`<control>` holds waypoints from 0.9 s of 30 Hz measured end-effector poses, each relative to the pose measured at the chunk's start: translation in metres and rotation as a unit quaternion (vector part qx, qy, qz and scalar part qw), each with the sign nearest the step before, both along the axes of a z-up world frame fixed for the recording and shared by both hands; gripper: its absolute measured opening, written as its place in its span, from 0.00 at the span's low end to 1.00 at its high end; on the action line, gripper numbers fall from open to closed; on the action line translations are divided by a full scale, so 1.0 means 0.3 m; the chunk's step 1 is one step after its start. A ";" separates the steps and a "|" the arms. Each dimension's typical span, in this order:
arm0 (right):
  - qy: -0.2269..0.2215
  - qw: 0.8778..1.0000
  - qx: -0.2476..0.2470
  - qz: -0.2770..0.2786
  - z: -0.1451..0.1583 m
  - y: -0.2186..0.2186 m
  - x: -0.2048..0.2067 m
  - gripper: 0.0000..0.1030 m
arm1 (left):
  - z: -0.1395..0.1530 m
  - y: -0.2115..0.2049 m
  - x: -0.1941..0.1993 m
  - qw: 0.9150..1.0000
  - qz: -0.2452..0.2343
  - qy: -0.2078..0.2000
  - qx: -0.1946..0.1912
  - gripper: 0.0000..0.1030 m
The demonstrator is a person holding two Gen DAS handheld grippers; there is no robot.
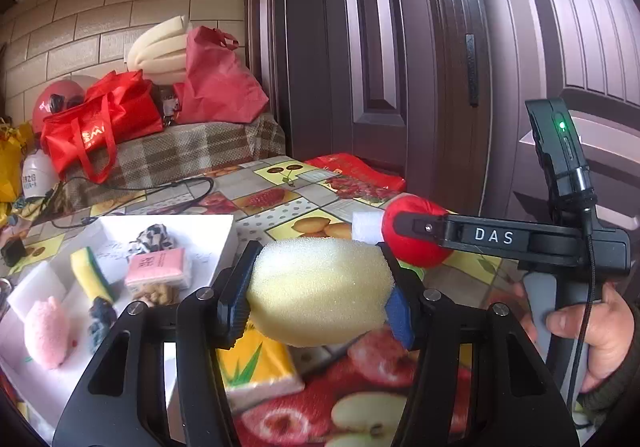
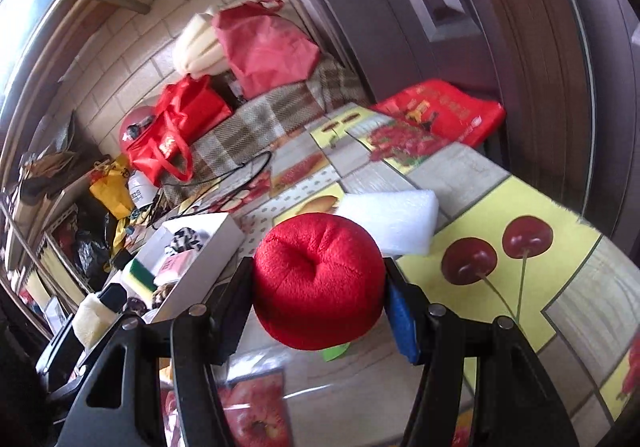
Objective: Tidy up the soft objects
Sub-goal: 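Grasp the pale yellow foam block with the left tool while the right tool grasps the red plush, then carry the foam block and red plush over the white box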
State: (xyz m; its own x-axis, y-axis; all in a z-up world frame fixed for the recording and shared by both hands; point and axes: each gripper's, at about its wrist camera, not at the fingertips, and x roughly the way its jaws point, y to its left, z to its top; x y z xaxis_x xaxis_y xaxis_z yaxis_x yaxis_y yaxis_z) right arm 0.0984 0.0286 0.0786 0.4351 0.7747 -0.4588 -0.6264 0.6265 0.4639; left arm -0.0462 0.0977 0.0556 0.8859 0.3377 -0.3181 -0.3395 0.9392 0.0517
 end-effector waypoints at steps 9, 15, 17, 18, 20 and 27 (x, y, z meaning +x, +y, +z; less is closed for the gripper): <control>-0.072 0.997 -0.010 0.020 0.045 0.036 -0.128 0.60 | 0.003 0.061 -0.122 1.000 0.026 -0.010 -0.012 0.54; -0.128 0.991 -0.006 0.039 0.075 0.048 -0.241 0.59 | 0.003 0.107 -0.195 0.999 0.049 -0.015 -0.006 0.55; -0.162 0.985 -0.014 0.049 0.089 0.068 -0.294 0.59 | 0.002 0.124 -0.221 0.998 0.058 -0.016 -0.003 0.55; -0.174 0.983 -0.018 0.053 0.091 0.074 -0.312 0.59 | 0.001 0.128 -0.233 0.998 0.061 -0.016 0.000 0.55; -0.203 0.977 -0.029 0.063 0.097 0.095 -0.356 0.59 | 0.000 0.141 -0.261 0.997 0.069 -0.016 0.007 0.55; -0.224 0.970 -0.028 0.090 0.103 0.146 -0.425 0.59 | -0.003 0.227 -0.356 0.994 0.108 -0.025 0.005 0.55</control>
